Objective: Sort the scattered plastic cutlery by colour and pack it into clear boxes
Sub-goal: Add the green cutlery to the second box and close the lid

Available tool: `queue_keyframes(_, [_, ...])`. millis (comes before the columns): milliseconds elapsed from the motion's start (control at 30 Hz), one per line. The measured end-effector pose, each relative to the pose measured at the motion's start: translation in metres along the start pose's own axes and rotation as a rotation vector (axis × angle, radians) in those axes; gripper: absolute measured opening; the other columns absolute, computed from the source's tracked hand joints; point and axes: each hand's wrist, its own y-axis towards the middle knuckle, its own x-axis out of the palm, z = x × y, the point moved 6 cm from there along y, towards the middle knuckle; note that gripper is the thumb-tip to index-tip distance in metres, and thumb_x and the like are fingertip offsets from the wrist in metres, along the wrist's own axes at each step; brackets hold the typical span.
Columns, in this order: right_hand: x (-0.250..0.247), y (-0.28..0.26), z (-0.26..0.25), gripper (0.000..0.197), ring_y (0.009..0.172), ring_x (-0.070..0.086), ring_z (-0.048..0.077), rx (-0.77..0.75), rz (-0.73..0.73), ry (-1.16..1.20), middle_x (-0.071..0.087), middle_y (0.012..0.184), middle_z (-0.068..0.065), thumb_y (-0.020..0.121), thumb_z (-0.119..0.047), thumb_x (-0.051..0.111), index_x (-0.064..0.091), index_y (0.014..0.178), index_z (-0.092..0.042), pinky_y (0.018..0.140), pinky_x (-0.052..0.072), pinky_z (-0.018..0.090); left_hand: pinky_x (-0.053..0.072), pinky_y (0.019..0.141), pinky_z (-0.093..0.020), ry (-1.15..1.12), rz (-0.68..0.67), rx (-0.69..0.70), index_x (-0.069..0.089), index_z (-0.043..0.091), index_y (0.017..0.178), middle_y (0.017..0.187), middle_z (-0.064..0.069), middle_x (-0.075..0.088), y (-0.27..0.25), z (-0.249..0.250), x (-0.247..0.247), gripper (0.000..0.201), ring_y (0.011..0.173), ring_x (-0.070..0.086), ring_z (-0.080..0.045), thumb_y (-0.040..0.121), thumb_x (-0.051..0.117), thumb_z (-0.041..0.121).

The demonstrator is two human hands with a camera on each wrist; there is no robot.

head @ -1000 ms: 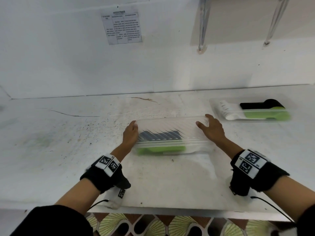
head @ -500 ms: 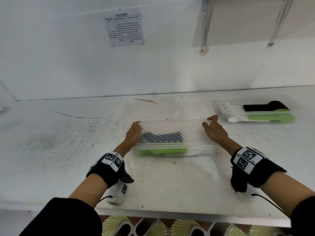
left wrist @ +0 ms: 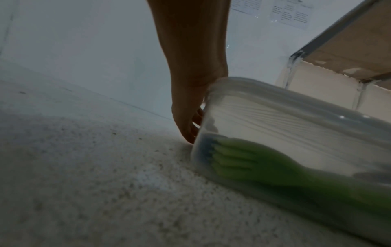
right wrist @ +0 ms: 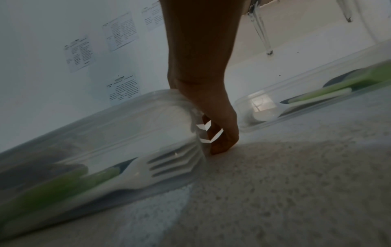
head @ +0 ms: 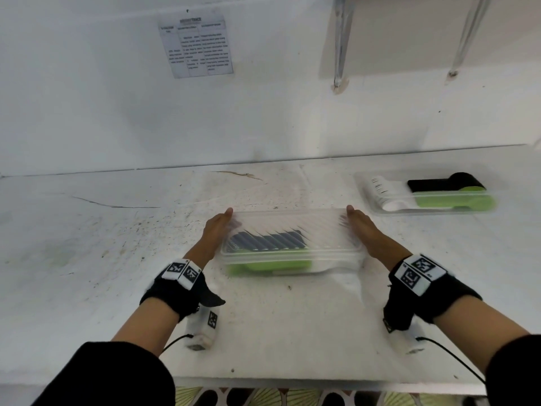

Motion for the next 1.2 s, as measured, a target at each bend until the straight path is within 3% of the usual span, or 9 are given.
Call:
queue_keyframes(133, [0.001,0.005,0.001,0.053,0.13,0.036,0.028,0.014,-0.022,0.023,0.039,0.141,0.014,0.1,-0.042,0.03,0.04,0.135,-0.002,0.105,0.028,0.035,0.048,0.092,-0.041,-0.193,-0.007,-0.068,0.06,0.011,0.081,0.079,-0.005,0.066,0.004,-0.007,0.0,0.029,0.077,0.062,-0.02,0.097,0.047,0.032])
queue_keyframes(233, [0.001,0.007,0.003,0.054,0.13,0.037,0.029,0.014,-0.021,0.031,0.04,0.141,0.015,0.1,-0.043,0.031,0.041,0.134,-0.002,0.105,0.028,0.037,0.048,0.079,-0.032,-0.27,-0.032,-0.074,0.059,0.011,0.079,0.069,0.0,0.066,0.005,-0.006,0.003,0.026,0.07,0.064,-0.016,0.097,0.047,0.025])
queue_keyframes(300, [0.0,0.009,0.002,0.055,0.132,0.035,0.028,0.023,-0.013,0.037,0.038,0.143,0.014,0.1,-0.043,0.03,0.04,0.136,-0.002,0.107,0.027,0.036,0.05,0.075,-0.028,-0.205,-0.043,-0.072,0.059,0.009,0.092,0.08,-0.001,0.064,0.002,-0.002,0.005,0.021,0.074,0.062,-0.015,0.098,0.045,0.024])
queue_keyframes(467, [-0.001,0.011,0.003,0.056,0.134,0.035,0.028,0.055,-0.004,0.094,0.038,0.145,0.014,0.1,-0.042,0.03,0.037,0.139,-0.002,0.108,0.026,0.035,0.05,0.08,-0.026,-0.196,0.021,-0.004,0.055,-0.006,0.116,0.084,-0.005,0.061,0.006,0.0,0.001,0.027,0.076,0.06,-0.017,0.098,0.042,0.01])
queue_keyframes(667, [-0.001,0.014,0.001,0.05,0.128,0.041,0.031,0.03,-0.002,0.033,0.044,0.139,0.017,0.101,-0.036,0.033,0.044,0.133,0.001,0.106,0.03,0.036,0.05,0.079,-0.024,-0.191,0.015,0.01,0.055,0.0,0.114,0.088,0.0,0.06,0.009,0.001,0.003,0.022,0.076,0.06,-0.015,0.098,0.042,0.008])
queue_keyframes(833, [0.003,0.016,-0.005,0.049,0.123,0.043,0.034,-0.014,0.002,-0.054,0.048,0.133,0.021,0.102,-0.034,0.027,0.047,0.128,0.002,0.107,0.032,0.042,0.045,0.065,-0.015,-0.119,0.035,0.047,0.056,0.005,0.107,0.085,-0.001,0.059,0.008,0.005,0.001,0.018,0.074,0.059,-0.012,0.098,0.041,0.008])
queue_keyframes(1033, [-0.004,0.019,-0.001,0.042,0.11,0.052,0.033,-0.081,0.084,-0.134,0.06,0.107,0.019,0.101,-0.032,0.032,0.059,0.096,0.0,0.088,0.034,0.033,0.048,0.076,-0.025,-0.089,0.103,0.063,0.059,0.015,0.079,0.069,0.004,0.065,0.008,0.0,-0.005,0.018,0.076,0.061,-0.017,0.095,0.051,0.014])
queue_keyframes(1100, [-0.006,0.02,0.001,0.045,0.102,0.054,0.033,-0.09,0.111,-0.143,0.06,0.097,0.018,0.1,-0.035,0.035,0.061,0.086,-0.001,0.088,0.037,0.037,0.048,0.086,-0.034,-0.044,0.126,0.065,0.062,0.013,0.079,0.075,0.0,0.066,0.009,-0.003,-0.008,0.018,0.085,0.063,-0.026,0.093,0.055,0.021])
queue_keyframes(1200, [-0.007,0.017,-0.001,0.042,0.103,0.053,0.033,-0.097,0.127,-0.22,0.058,0.098,0.013,0.099,-0.039,0.033,0.061,0.084,-0.012,0.087,0.036,0.038,0.042,0.081,-0.028,0.124,0.207,0.097,0.063,0.006,0.093,0.085,-0.001,0.062,0.004,0.001,-0.012,0.023,0.088,0.058,-0.021,0.093,0.056,0.028])
